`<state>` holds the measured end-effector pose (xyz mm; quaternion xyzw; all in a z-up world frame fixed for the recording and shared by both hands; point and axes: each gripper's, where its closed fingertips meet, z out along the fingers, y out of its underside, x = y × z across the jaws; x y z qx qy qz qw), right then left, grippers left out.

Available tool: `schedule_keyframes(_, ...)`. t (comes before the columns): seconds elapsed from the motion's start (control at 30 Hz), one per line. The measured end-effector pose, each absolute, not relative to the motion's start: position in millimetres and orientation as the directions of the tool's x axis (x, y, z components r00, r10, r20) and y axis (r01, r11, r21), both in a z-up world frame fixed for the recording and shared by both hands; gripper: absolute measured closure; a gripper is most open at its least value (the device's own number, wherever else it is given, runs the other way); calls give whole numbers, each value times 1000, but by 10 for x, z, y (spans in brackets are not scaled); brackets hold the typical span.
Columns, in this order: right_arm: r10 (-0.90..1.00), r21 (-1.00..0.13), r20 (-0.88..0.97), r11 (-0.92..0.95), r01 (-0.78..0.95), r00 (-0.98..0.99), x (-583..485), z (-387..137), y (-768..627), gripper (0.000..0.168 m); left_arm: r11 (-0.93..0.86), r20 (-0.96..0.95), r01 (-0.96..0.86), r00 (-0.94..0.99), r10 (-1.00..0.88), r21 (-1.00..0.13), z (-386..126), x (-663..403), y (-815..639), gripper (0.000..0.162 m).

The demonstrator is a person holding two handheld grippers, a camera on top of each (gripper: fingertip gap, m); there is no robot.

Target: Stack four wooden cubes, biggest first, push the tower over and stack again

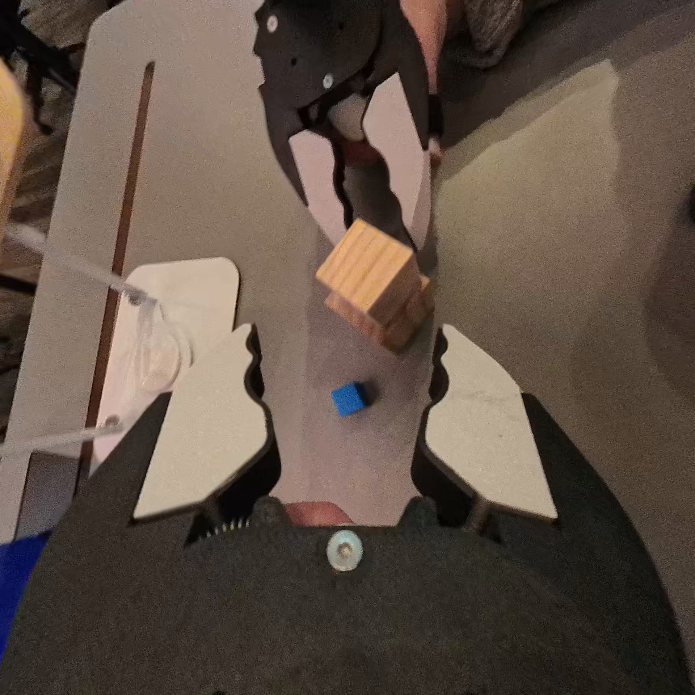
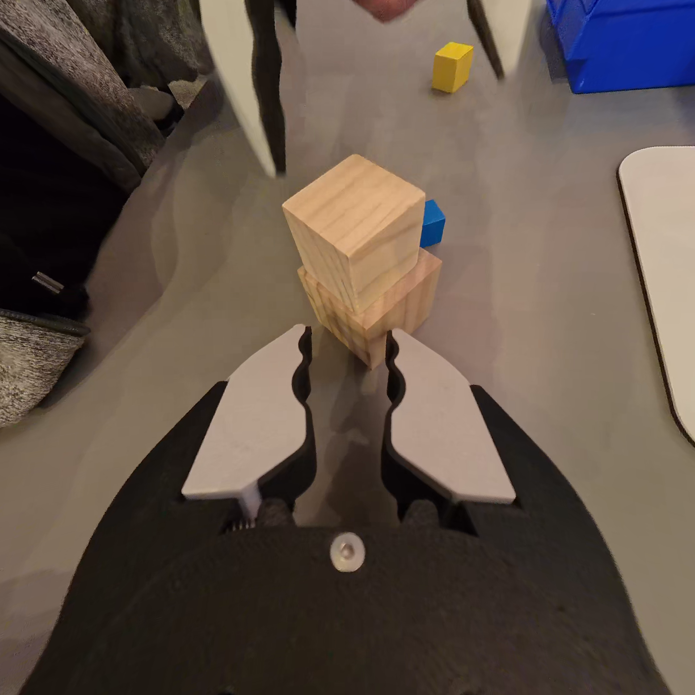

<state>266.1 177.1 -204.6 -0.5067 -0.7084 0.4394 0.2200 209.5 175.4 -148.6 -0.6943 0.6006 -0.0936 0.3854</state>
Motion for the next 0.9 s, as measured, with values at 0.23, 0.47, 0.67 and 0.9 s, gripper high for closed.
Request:
schedule_keyframes(0.23, 910, -844, -138, 99, 528, -391, 2664, -2049, 1769, 131, -397, -382, -797, 577, -722, -455, -1837, 42, 1568, 96)
schedule_keyframes(0.47, 914, -842, -143, 89, 532, -379, 2656, -2052, 1787, 131, -553, -289, -698, 703, -649, -455, -2323, -295, 1527, 125)
schedule_keyframes(0.67, 912, -844, -145, 88, 529, -384, 2661, -2046, 1781, 133, -465, -200, -641, 693, -692, -611, -2139, 190, 1652, 134)
schedule_keyframes(0.9, 910, -843, -140, 97, 529, -390, 2667, -2049, 1769, 133, -45, -212, -627, 330, -920, -778, -1308, 1964, 1649, 134)
